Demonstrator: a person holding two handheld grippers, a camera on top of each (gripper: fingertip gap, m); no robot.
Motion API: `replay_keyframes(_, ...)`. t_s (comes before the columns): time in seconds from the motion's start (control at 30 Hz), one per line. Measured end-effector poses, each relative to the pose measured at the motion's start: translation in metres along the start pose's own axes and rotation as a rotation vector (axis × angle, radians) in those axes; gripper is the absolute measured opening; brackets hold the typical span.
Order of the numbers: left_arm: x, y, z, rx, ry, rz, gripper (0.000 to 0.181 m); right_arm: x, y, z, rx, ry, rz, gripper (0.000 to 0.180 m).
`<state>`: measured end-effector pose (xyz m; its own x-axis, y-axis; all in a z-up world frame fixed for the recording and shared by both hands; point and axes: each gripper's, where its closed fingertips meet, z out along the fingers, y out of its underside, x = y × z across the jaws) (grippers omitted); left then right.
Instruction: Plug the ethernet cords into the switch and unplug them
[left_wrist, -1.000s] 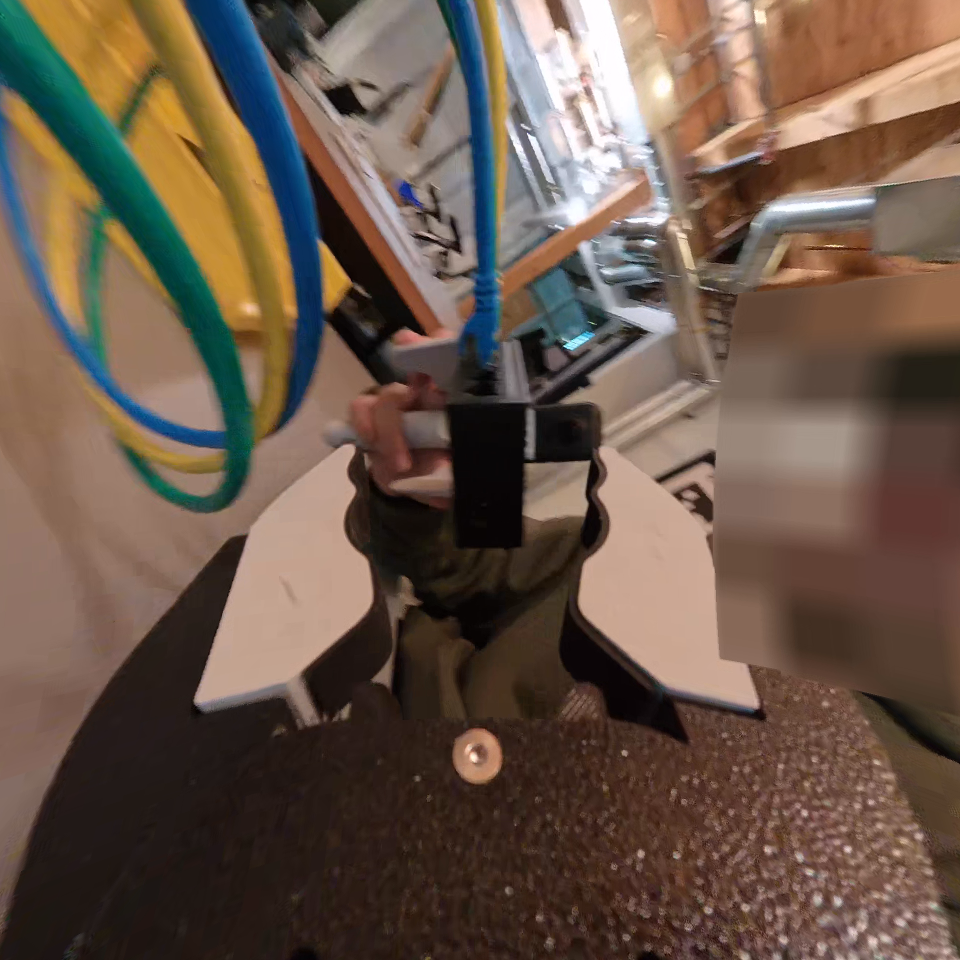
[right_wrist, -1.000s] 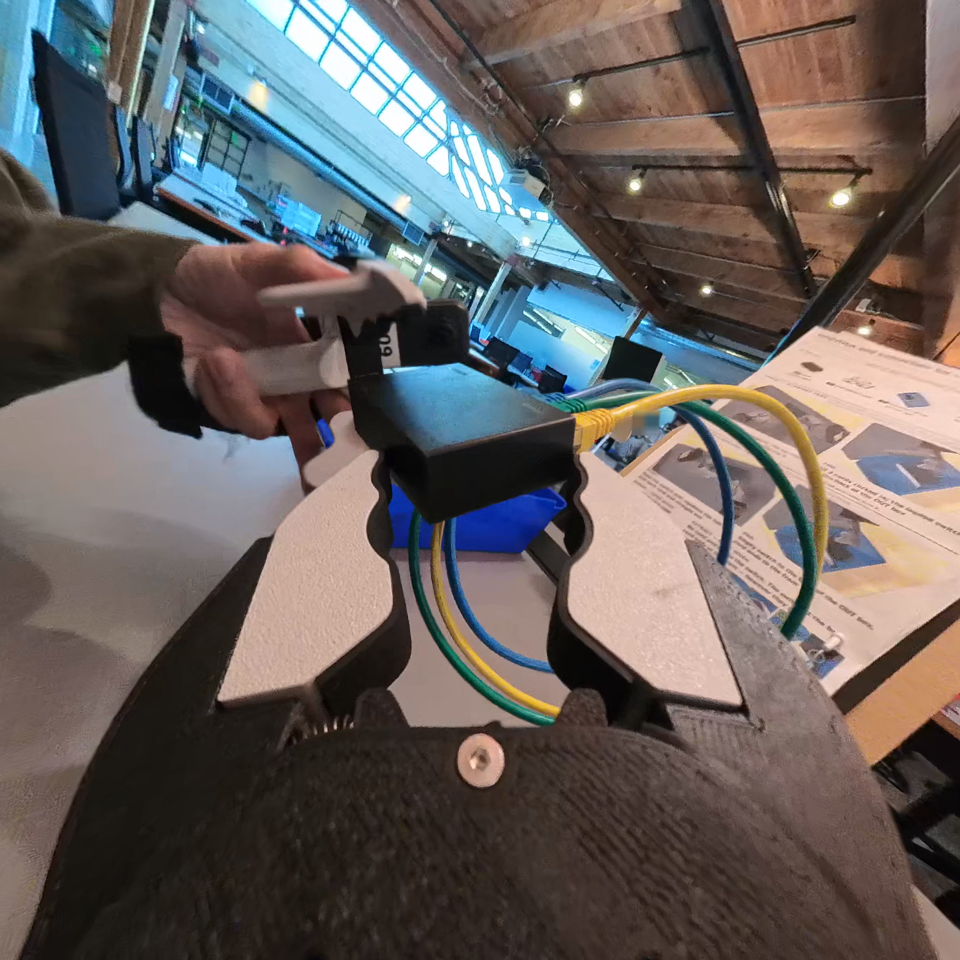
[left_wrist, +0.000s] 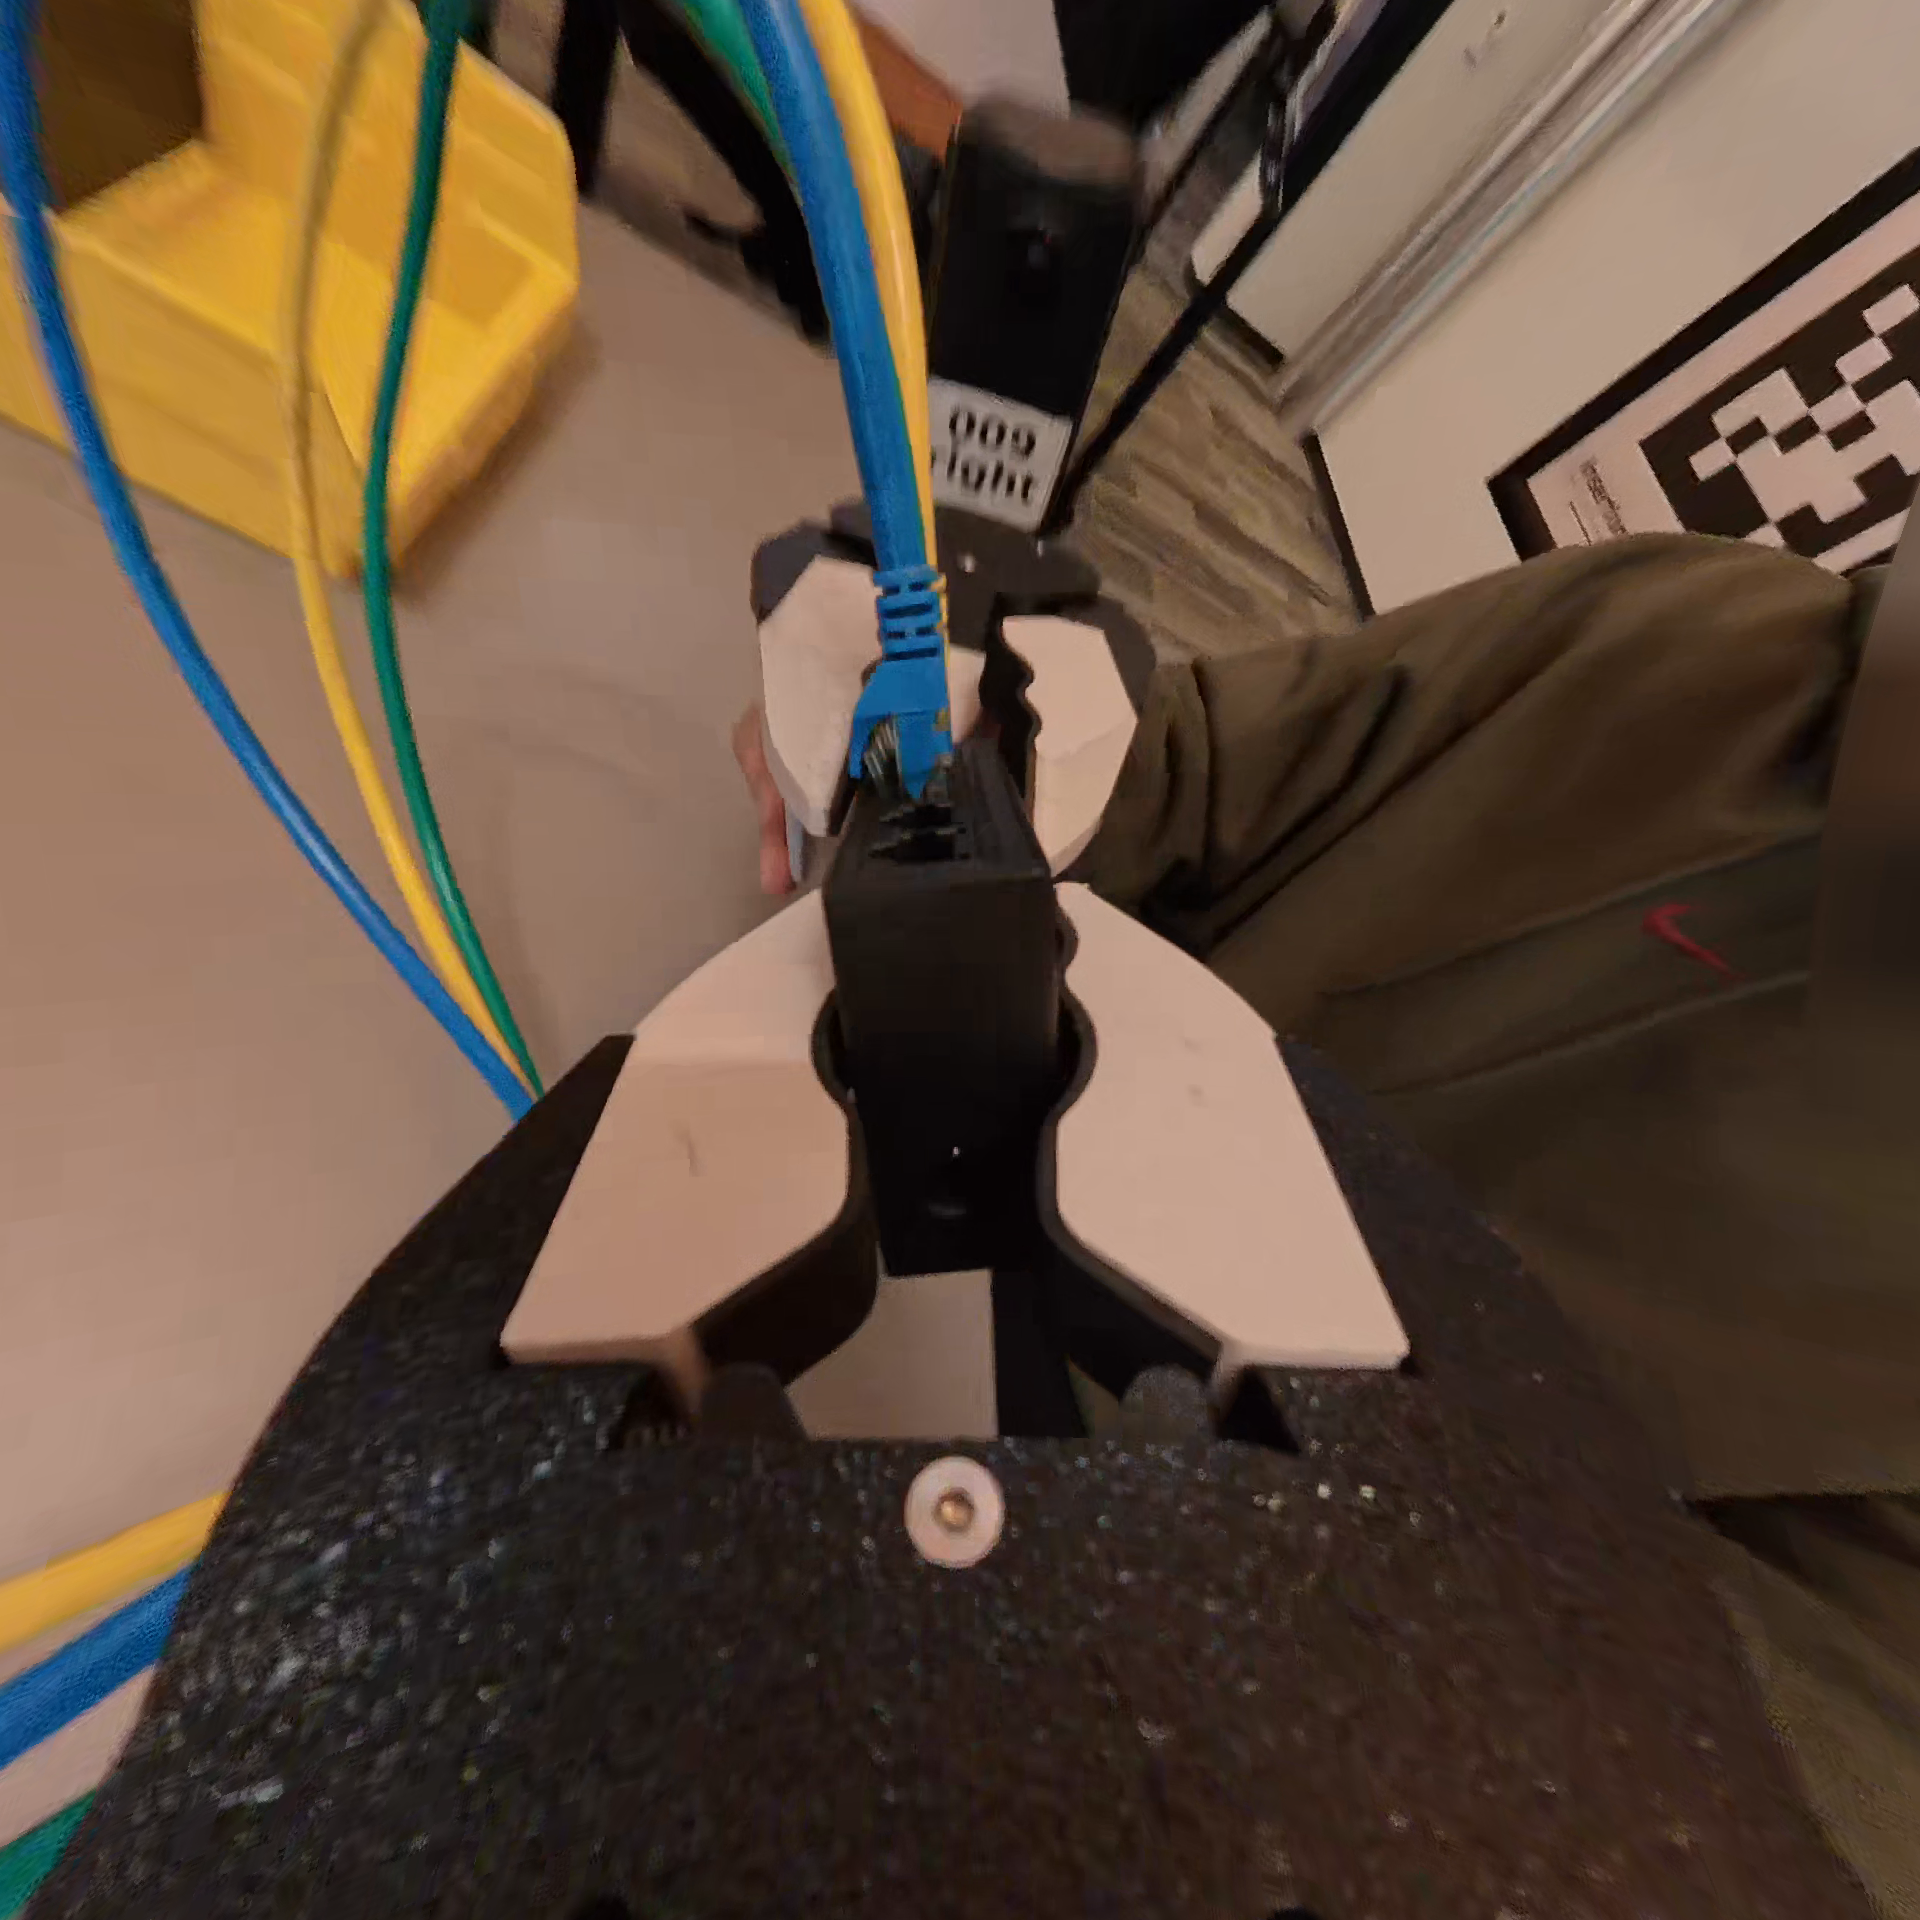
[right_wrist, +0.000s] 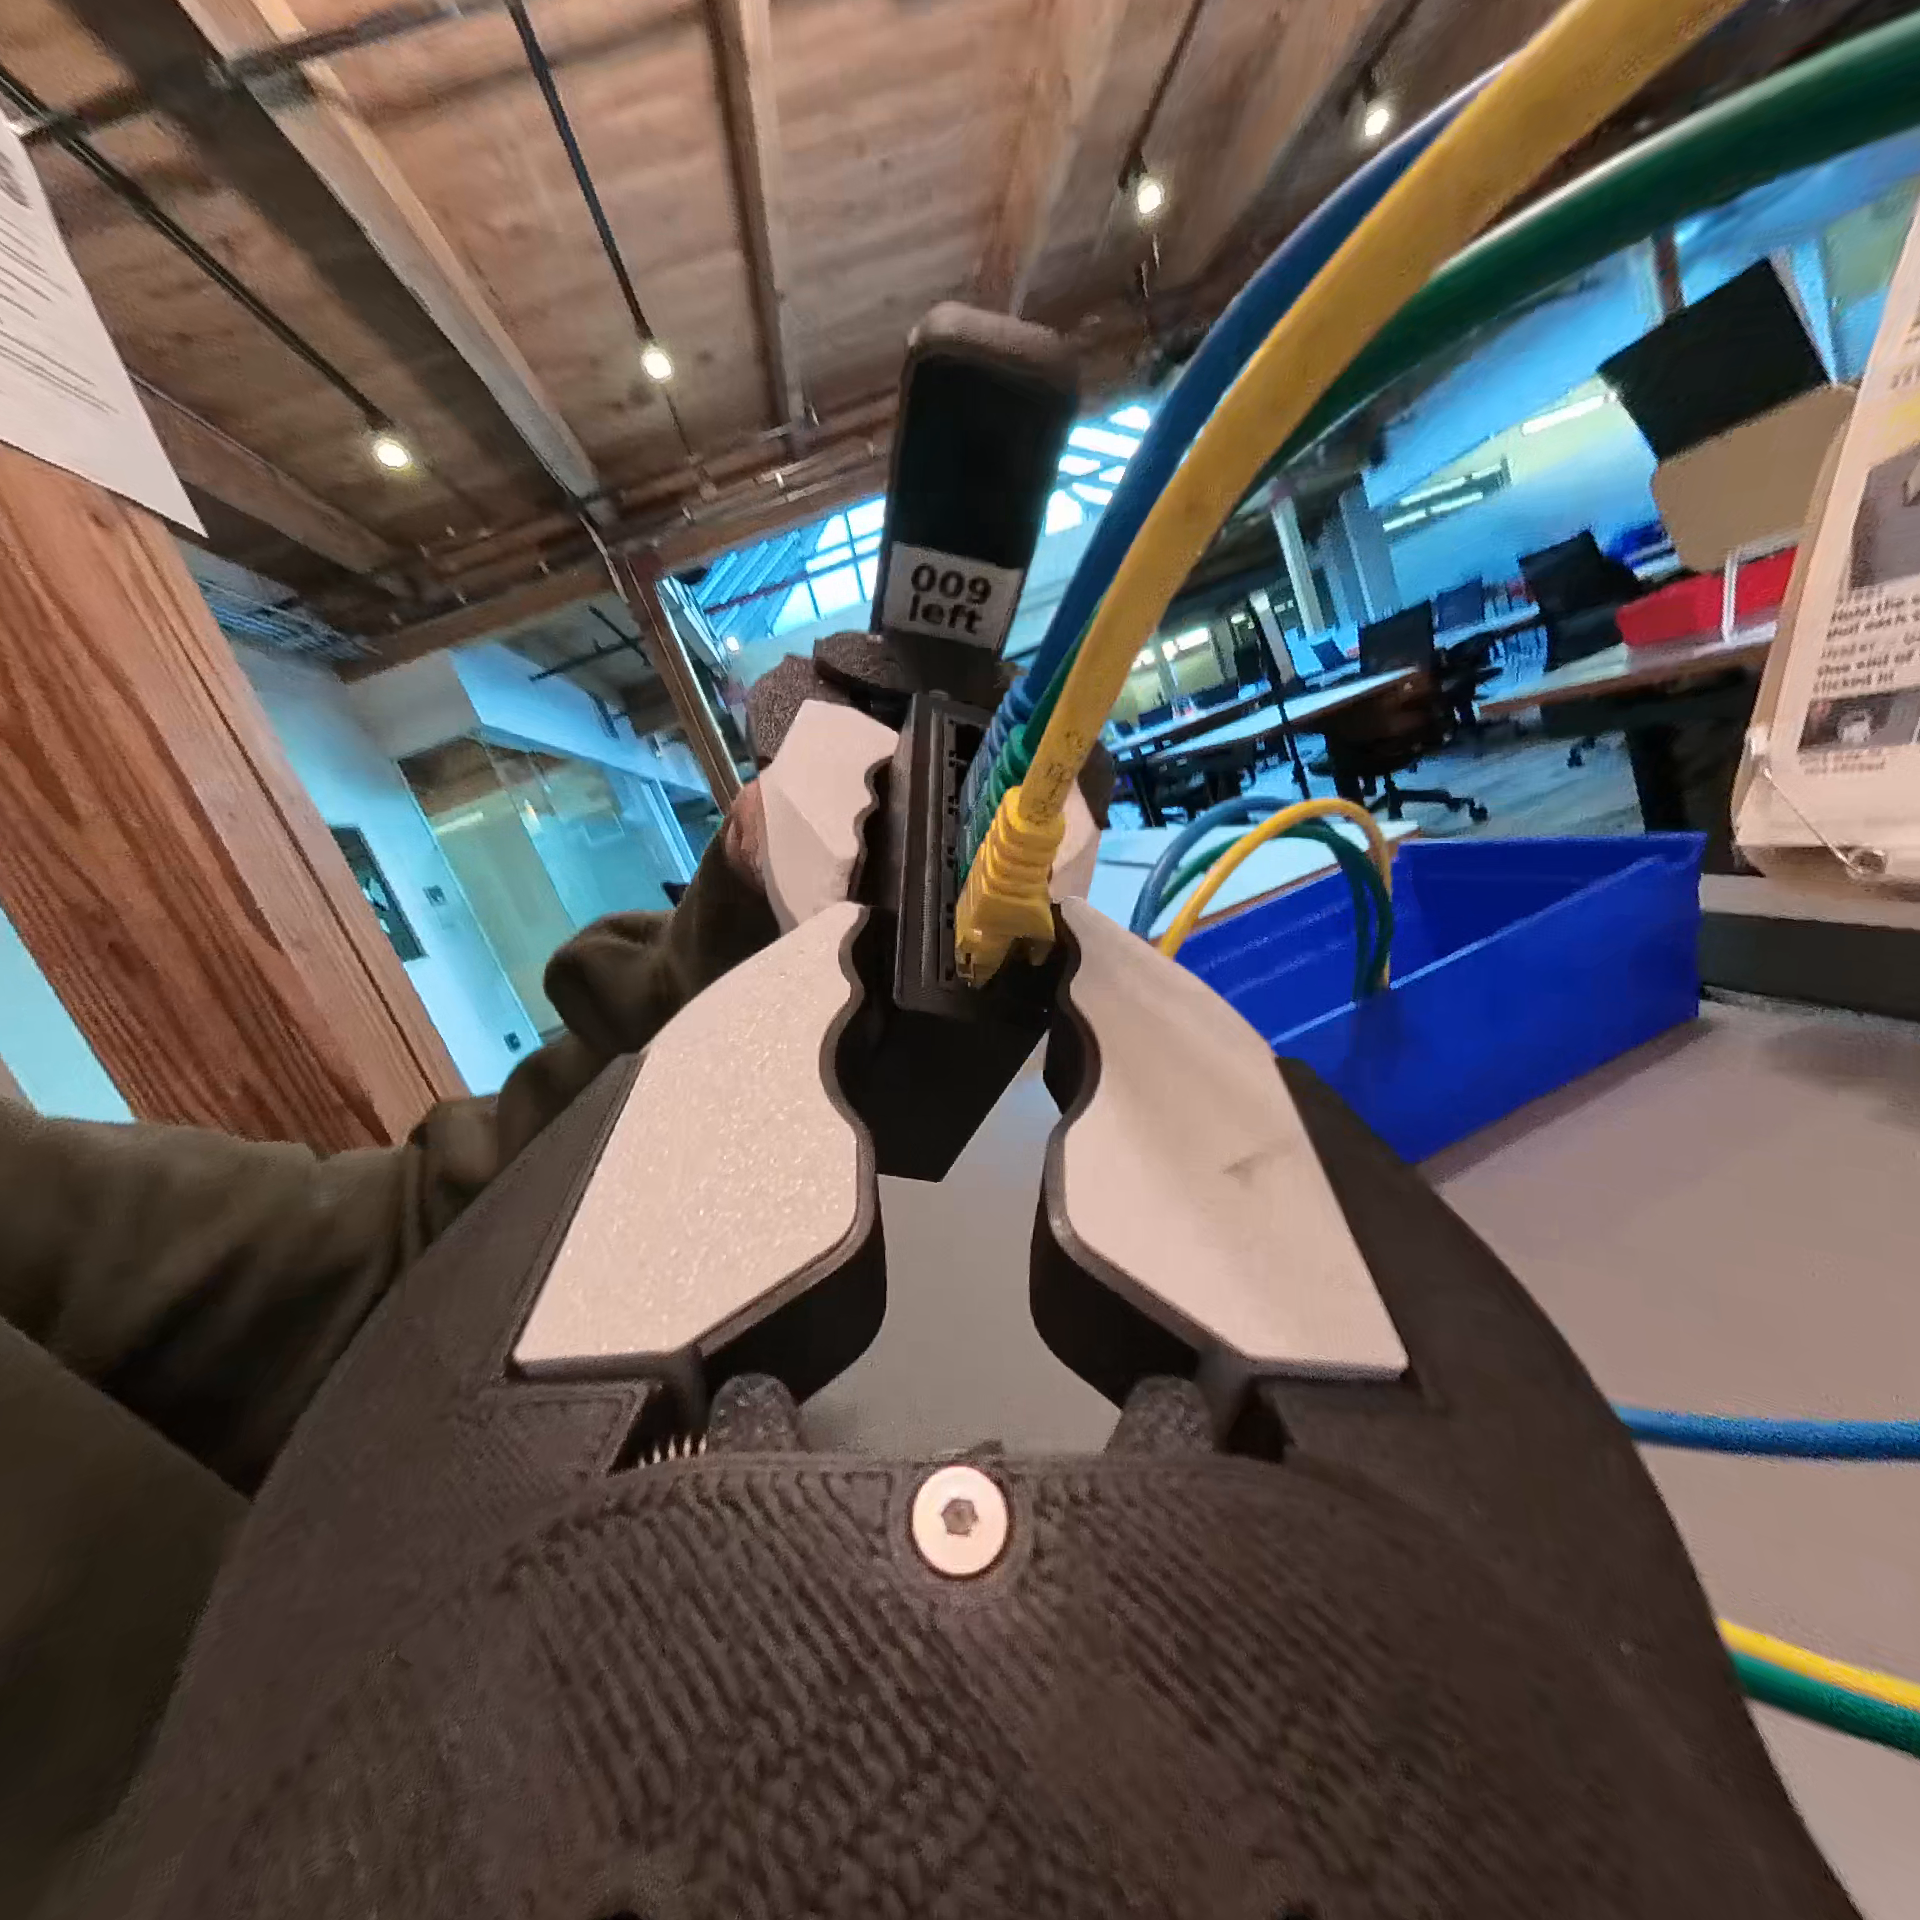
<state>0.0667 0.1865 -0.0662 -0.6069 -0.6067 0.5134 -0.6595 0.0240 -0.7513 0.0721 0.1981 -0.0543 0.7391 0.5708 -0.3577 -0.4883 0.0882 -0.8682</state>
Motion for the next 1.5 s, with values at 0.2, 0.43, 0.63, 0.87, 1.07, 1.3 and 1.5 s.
replay_keyframes(0.2, -0.005, -0.041, -0.093, 0.463, -0.359, 0.159, 0.055, -0.002, -0.024, 0.002, 0.041, -0.089, 0.098, 0.031)
replay_keyframes(0.43, -0.054, 0.024, -0.179, 0.693, -0.838, 0.076, 0.069, 0.001, -0.043, 0.068, -0.099, -0.158, 0.051, 0.031)
replay_keyframes(0.63, -0.096, 0.096, -0.151, 0.679, -0.884, -0.055, 0.074, -0.034, -0.089, 0.150, -0.115, -0.319, 0.022, 0.030)
replay_keyframes(0.87, -0.100, 0.122, -0.142, 0.796, -0.853, -0.077, 0.075, -0.084, -0.173, 0.206, 0.073, -0.476, 0.091, 0.030)
replay_keyframes(1.07, -0.070, 0.116, -0.149, 0.750, -0.971, 0.091, 0.078, -0.048, -0.161, 0.175, 0.094, -0.151, -0.046, 0.028)
replay_keyframes(1.3, -0.039, 0.069, -0.121, 0.863, -0.890, 0.186, 0.085, 0.016, -0.035, 0.093, 0.058, 0.092, 0.162, 0.028)
replay_keyframes(1.5, -0.032, 0.052, -0.067, 0.990, -0.255, -0.170, 0.065, 0.033, 0.034, 0.047, 0.136, 0.234, 0.322, 0.028)
